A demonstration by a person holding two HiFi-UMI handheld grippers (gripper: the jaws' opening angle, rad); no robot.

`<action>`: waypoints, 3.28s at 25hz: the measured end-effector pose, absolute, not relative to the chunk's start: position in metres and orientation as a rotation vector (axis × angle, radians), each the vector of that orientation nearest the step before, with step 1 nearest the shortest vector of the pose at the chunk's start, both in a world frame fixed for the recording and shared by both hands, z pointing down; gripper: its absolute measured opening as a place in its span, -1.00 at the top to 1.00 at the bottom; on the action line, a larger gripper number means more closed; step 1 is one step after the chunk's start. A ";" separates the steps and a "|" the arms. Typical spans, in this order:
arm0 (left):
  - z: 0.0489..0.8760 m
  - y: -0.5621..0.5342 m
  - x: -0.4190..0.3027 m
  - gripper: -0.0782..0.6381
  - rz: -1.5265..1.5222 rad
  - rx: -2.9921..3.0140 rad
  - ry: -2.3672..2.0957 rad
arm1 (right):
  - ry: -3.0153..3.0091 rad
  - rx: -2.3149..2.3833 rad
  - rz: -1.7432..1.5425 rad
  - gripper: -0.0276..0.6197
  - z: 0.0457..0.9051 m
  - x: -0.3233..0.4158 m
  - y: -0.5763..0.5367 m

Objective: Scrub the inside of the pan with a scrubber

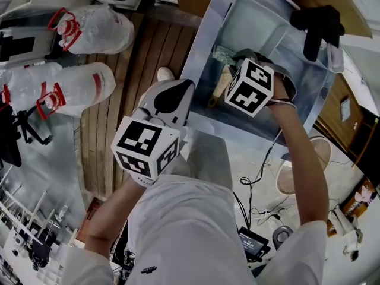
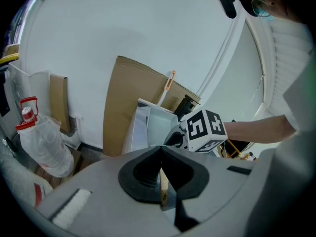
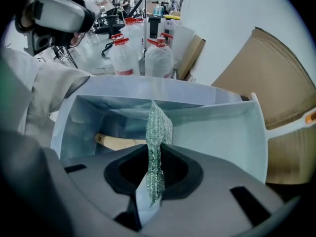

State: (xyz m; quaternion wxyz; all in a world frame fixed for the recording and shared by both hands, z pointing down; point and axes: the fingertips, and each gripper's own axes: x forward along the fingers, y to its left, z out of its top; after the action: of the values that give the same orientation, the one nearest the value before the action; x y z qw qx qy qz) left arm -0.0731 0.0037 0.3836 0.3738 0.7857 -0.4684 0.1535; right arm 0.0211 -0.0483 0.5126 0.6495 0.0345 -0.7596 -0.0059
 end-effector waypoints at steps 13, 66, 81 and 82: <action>0.342 0.017 -0.064 0.77 0.376 2.050 -1.208 | -1.986 0.412 0.225 0.74 0.431 0.045 -0.035; 0.200 0.057 0.003 0.77 0.319 2.344 -1.113 | -2.491 1.333 0.384 0.72 0.178 0.136 0.060; 0.196 0.063 0.003 0.77 0.318 2.353 -1.117 | -2.488 1.338 0.391 0.72 0.178 0.138 0.064; 0.196 0.064 0.003 0.77 0.317 2.355 -1.117 | -2.488 1.340 0.387 0.72 0.178 0.138 0.064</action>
State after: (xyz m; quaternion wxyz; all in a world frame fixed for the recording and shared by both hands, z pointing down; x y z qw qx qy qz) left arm 0.0033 0.0638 0.1961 0.2553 0.8672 -0.4114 0.1168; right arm 0.1384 0.0644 0.1778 0.1441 0.4649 -0.8632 0.1344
